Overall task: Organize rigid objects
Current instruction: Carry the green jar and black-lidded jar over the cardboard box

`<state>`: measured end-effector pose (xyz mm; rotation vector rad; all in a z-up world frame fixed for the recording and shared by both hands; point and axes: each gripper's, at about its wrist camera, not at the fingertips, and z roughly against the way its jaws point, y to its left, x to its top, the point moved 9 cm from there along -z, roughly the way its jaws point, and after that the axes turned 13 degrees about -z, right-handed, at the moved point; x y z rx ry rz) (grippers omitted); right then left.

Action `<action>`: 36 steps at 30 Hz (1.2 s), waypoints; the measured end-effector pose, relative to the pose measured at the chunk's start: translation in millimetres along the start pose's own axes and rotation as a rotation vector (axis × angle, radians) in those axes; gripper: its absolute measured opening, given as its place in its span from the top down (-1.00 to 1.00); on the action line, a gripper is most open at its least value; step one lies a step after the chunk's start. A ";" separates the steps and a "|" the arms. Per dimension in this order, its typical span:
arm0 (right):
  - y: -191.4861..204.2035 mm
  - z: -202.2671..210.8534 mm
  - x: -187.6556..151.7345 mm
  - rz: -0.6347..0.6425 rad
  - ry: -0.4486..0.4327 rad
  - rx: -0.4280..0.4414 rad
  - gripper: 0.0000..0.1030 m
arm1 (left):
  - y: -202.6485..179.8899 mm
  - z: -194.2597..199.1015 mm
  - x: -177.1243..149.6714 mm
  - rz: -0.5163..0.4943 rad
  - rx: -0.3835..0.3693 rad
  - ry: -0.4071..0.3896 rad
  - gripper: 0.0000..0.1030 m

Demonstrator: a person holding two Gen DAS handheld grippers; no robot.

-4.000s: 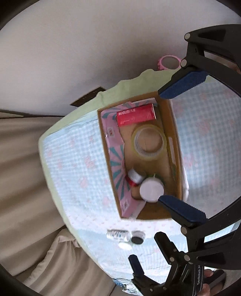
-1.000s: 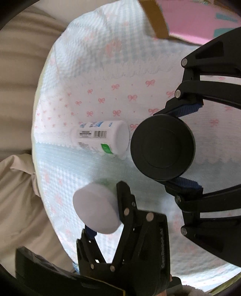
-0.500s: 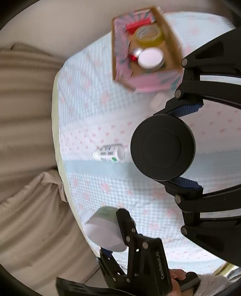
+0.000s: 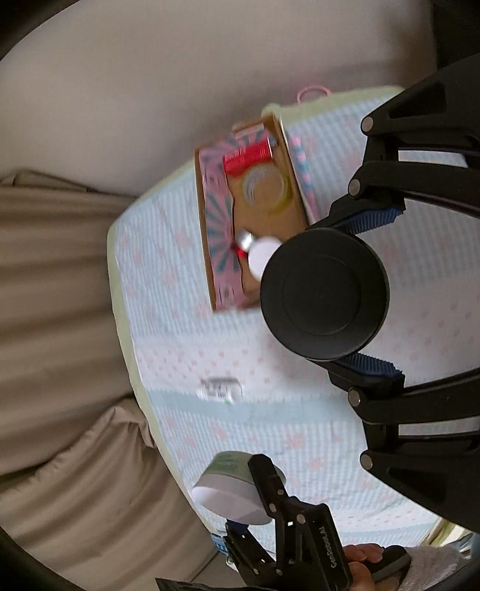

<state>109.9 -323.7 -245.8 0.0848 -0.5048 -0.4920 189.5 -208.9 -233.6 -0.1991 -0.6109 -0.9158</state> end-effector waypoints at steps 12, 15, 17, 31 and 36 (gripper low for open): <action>-131.9 -43.6 59.5 -0.014 0.056 -0.009 -0.02 | -93.5 -99.3 73.4 0.043 -0.019 0.076 -0.32; -152.5 -68.0 70.0 -0.032 0.092 0.001 -0.02 | -107.2 -129.9 82.2 0.045 -0.023 0.110 -0.32; -162.6 -85.4 76.1 -0.044 0.116 0.009 -0.02 | -113.4 -150.4 85.9 0.045 -0.024 0.137 -0.32; -179.0 -199.7 83.1 -0.066 0.271 0.079 -0.02 | -146.2 -283.2 71.8 -0.029 -0.072 0.344 -0.32; -180.2 -216.6 73.4 -0.072 0.312 0.099 -0.02 | -153.8 -298.6 59.6 -0.061 -0.099 0.401 -0.32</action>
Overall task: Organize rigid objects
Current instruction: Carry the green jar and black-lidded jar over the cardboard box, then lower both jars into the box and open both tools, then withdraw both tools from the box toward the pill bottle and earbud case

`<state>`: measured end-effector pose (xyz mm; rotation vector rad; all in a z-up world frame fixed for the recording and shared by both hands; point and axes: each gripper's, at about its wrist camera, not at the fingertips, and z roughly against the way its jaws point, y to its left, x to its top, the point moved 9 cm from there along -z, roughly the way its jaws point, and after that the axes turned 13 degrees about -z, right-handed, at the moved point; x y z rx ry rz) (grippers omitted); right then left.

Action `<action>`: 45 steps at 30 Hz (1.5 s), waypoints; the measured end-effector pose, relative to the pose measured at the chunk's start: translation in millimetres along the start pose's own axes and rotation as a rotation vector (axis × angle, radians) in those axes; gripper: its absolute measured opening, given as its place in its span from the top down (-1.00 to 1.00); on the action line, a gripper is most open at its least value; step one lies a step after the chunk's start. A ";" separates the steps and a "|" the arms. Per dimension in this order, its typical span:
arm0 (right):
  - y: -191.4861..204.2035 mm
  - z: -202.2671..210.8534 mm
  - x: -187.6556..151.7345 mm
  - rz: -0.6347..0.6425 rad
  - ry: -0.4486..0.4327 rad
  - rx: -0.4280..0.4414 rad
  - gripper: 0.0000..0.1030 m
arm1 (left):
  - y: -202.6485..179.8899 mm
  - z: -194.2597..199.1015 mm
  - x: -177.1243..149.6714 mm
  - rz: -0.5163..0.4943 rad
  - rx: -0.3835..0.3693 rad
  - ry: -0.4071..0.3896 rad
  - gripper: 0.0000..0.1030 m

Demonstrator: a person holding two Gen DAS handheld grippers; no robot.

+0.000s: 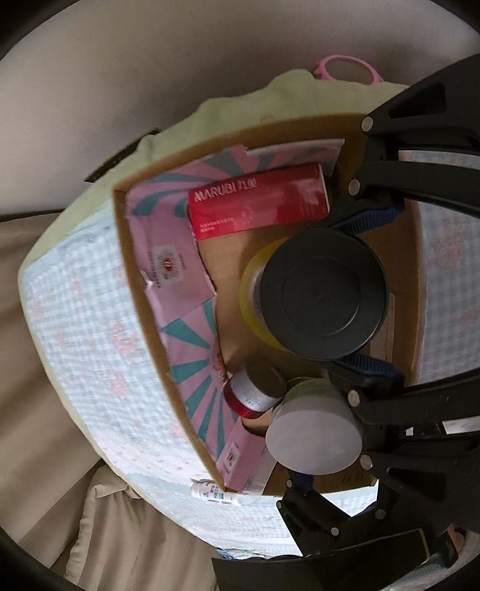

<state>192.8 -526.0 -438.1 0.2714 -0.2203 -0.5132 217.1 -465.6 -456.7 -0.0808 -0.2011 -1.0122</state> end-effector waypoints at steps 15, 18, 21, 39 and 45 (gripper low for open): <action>-9.3 14.9 11.0 -0.113 -0.070 0.081 -1.00 | 15.5 29.0 -7.1 0.010 0.038 -0.032 -1.00; -10.8 19.0 8.1 -0.108 -0.075 0.072 -1.00 | 22.0 35.7 -14.1 0.038 0.046 -0.038 -1.00; -11.4 24.0 5.6 -0.105 -0.092 0.069 -1.00 | 22.9 42.0 -18.5 0.063 0.041 -0.043 -1.00; 48.4 112.3 -29.7 -0.023 -0.233 0.004 -1.00 | 60.4 164.4 -88.2 0.192 0.085 -0.171 -1.00; 94.5 147.3 -60.8 0.009 -0.281 -0.043 -1.00 | 101.0 213.6 -135.4 0.266 0.134 -0.220 -1.00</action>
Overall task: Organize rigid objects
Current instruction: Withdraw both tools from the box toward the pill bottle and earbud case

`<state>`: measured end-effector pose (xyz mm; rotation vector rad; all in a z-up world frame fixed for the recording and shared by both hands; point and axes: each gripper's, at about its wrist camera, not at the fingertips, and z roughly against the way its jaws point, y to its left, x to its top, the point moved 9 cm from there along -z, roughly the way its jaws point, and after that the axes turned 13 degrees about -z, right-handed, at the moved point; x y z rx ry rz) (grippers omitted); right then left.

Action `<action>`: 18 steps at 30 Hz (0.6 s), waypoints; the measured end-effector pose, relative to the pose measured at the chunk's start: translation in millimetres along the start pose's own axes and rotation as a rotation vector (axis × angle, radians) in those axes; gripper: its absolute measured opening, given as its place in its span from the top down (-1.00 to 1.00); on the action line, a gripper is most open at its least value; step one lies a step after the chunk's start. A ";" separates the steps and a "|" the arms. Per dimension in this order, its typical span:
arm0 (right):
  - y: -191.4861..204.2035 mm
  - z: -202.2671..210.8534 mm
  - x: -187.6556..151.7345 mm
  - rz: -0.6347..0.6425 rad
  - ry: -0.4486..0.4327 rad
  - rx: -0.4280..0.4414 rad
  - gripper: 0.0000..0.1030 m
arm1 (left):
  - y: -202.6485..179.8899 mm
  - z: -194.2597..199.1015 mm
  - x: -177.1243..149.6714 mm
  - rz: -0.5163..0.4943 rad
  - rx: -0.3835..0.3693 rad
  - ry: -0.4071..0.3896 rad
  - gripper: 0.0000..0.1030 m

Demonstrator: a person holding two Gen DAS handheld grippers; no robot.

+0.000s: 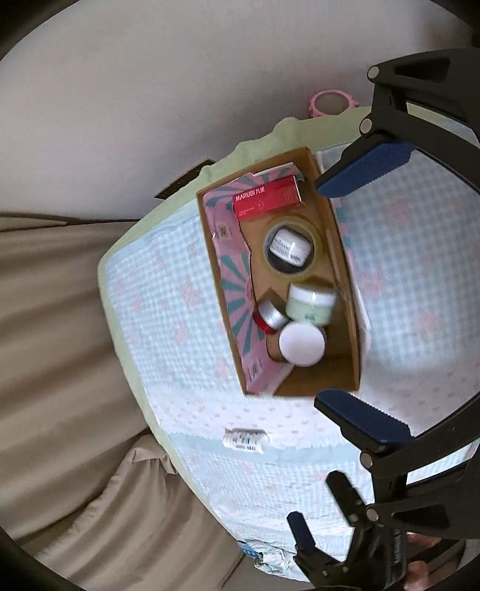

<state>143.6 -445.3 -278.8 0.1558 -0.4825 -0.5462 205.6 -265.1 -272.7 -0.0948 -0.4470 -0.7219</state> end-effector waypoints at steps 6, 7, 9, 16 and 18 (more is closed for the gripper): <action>55.8 26.0 -34.4 -0.023 -0.019 0.010 -1.00 | 58.2 38.9 -41.7 0.041 0.045 -0.039 -1.00; 65.0 28.5 -40.8 -0.025 -0.023 0.007 -1.00 | 66.7 42.6 -47.4 0.043 0.050 -0.042 -1.00; 83.4 32.2 -54.2 -0.034 -0.032 0.003 -1.00 | 85.9 52.8 -64.0 0.048 0.057 -0.050 -1.00; 132.8 27.7 -97.6 -0.135 -0.036 -0.025 -1.00 | 153.1 74.8 -107.8 0.079 0.077 -0.059 -1.00; 146.3 20.4 -108.5 -0.152 -0.038 -0.056 -1.00 | 173.6 74.6 -114.9 0.089 0.083 -0.051 -1.00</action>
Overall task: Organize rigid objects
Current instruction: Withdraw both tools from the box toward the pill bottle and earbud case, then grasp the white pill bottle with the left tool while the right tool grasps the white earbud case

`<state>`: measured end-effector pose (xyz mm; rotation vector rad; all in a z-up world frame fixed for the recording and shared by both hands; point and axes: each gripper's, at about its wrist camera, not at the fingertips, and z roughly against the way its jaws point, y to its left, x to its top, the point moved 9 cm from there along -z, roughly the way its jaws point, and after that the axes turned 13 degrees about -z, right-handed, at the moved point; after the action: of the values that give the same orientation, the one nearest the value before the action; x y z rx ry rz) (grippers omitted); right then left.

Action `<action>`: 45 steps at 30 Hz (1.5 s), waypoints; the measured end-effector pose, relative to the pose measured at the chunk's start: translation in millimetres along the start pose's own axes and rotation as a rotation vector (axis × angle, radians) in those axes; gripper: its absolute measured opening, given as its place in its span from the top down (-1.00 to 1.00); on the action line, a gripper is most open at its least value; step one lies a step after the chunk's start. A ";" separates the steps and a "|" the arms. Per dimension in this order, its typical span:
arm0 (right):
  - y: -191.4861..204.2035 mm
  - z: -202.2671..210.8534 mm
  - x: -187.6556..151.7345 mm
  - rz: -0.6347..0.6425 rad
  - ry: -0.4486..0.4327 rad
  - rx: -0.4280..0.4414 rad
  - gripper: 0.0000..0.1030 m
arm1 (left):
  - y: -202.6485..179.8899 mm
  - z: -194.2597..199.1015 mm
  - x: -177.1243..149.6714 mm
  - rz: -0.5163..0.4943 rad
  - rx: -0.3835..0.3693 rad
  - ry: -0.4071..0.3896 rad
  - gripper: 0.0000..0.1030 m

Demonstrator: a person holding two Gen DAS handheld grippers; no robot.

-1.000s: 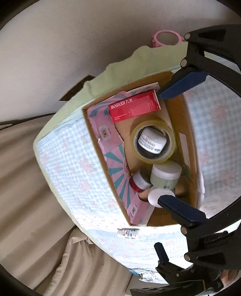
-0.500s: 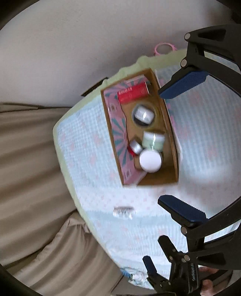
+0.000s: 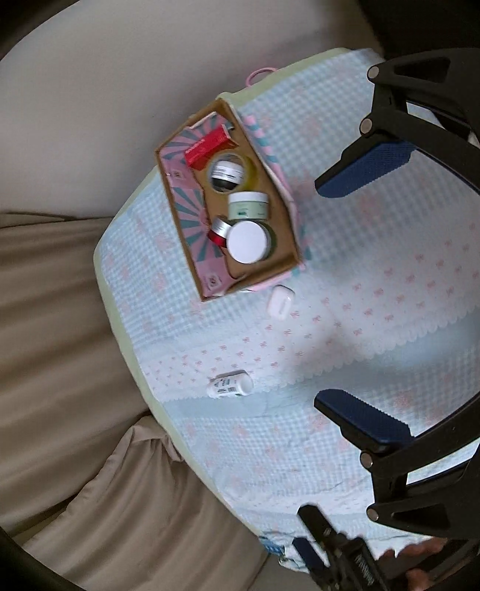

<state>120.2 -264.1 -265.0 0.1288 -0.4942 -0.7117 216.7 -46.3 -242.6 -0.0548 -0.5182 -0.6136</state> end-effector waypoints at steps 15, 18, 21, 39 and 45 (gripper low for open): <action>32.7 -98.2 -24.5 -0.194 -0.025 -0.099 -1.00 | 68.7 -129.3 49.5 0.097 -0.048 0.097 -1.00; 31.6 -128.4 -25.2 -0.230 -0.040 -0.123 -1.00 | 70.1 -169.0 63.9 0.098 -0.058 0.122 -1.00; 27.5 -158.2 -23.6 -0.263 -0.056 -0.155 -1.00 | 67.0 -214.3 76.8 0.083 -0.066 0.150 -0.99; 10.8 -289.7 -15.6 -0.277 -0.091 -0.299 -0.58 | 50.3 -379.3 90.4 0.102 -0.096 0.226 -0.71; 10.3 -298.3 -15.7 -0.270 -0.090 -0.298 -0.47 | 42.9 -389.1 95.0 0.092 -0.114 0.215 -0.37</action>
<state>258.3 -261.5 -530.1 -0.1192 -0.4553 -1.0509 481.1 -139.7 -531.8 -0.1184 -0.2704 -0.5514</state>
